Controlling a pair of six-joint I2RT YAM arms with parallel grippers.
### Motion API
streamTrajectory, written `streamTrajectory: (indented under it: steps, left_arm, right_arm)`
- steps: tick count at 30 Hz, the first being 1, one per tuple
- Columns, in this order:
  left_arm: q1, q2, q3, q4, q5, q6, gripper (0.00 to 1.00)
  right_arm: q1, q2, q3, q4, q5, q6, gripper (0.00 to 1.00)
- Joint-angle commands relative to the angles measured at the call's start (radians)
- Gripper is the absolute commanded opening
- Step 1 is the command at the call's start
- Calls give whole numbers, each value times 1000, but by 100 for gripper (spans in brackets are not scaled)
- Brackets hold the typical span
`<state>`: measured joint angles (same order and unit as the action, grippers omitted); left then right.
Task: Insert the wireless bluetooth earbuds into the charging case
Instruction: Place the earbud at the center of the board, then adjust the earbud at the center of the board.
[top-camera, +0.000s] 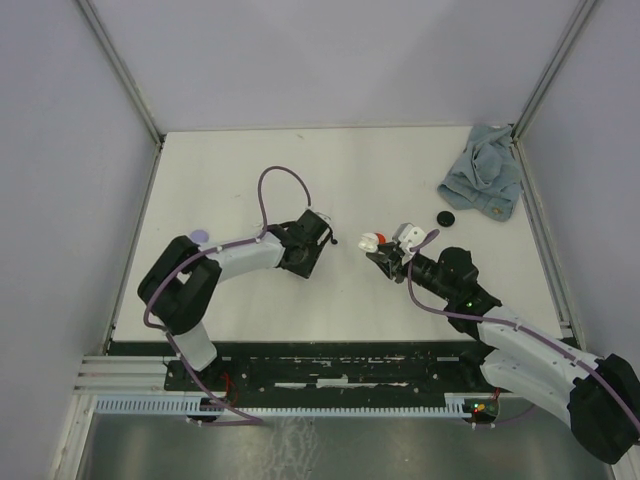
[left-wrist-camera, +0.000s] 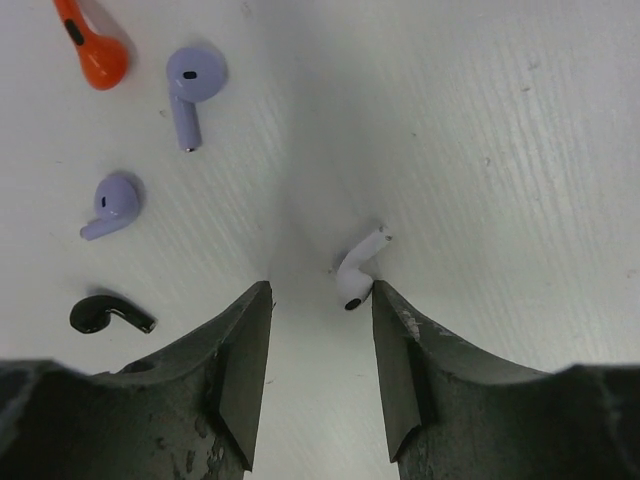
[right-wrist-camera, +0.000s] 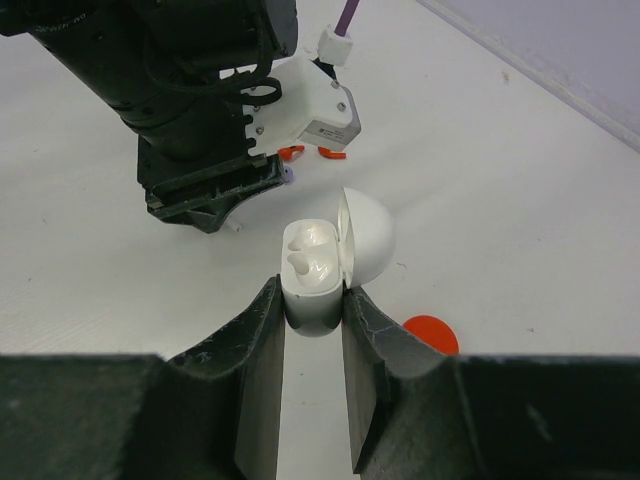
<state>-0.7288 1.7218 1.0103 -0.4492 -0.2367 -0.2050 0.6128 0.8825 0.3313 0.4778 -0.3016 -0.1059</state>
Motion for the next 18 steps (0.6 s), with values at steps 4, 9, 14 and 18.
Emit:
streamTrajectory:
  steps: [4,9,14,18]
  left_arm:
    - [28,-46,-19,-52,-124,-82,55]
    - [78,-62,-25,-50,-126,-117,56]
    - [79,-112,-19,-47,-49,-157,56]
    - [78,-144,-10,-53,20,-206,56]
  right_arm:
    - [-2,-19,-1,58,13,-2,2]
    - [-2,-24,-1,57,14,2,2]
    - [-2,-27,-2,55,15,2,2]
    - [-2,-31,0,51,14,3,2]
